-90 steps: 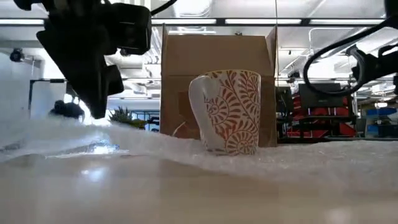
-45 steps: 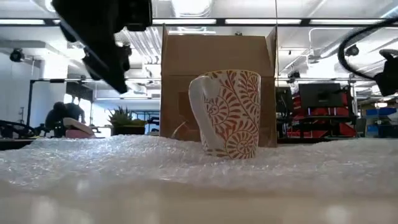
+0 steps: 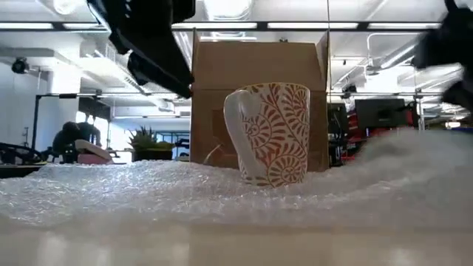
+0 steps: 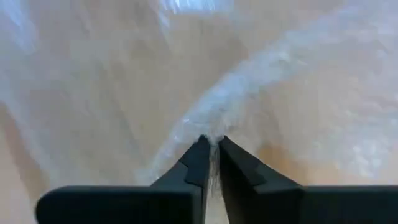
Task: Wrap mug
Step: Wrap the orange patterned mug using the bubble wrap
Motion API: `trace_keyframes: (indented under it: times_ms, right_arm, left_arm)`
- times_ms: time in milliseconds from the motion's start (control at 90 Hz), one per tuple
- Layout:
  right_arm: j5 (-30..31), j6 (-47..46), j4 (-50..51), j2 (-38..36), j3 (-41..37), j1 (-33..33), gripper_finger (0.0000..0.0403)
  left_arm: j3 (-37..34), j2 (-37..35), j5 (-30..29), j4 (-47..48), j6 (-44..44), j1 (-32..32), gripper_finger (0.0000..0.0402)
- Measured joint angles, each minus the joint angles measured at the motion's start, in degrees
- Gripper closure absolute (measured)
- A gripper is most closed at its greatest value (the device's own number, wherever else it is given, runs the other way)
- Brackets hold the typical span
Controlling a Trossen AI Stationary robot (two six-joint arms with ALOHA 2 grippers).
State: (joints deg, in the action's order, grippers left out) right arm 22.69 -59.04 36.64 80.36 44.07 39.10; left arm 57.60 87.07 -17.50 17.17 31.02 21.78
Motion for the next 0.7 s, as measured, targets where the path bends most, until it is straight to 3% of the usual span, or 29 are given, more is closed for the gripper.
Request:
trace_keyframes:
  times_ms: [144,233,356,456,700]
  right_arm:
    - [12.6,12.4,-9.6,0.0,2.3,-0.9,0.0391]
    - [15.8,23.7,-21.1,0.3,2.6,-2.3,0.0400]
    - [15.9,38.4,-35.5,1.5,2.6,-5.1,0.0400]
    - [14.5,44.9,-41.9,3.0,2.6,-8.1,0.0402]
    - [5.9,46.1,-46.9,9.4,2.6,-14.6,0.0401]
  left_arm:
    - [0.0,0.0,-0.1,-3.1,-1.7,-0.1,0.0261]
    - [0.0,0.0,-0.1,-4.7,-2.1,-0.1,0.0272]
    - [0.0,0.0,-0.1,-7.0,-5.0,-0.3,0.0288]
    - [0.0,0.0,-0.2,-8.9,-7.9,-0.3,0.0301]
    - [0.0,0.6,-2.1,-18.9,-11.1,-1.6,0.0334]
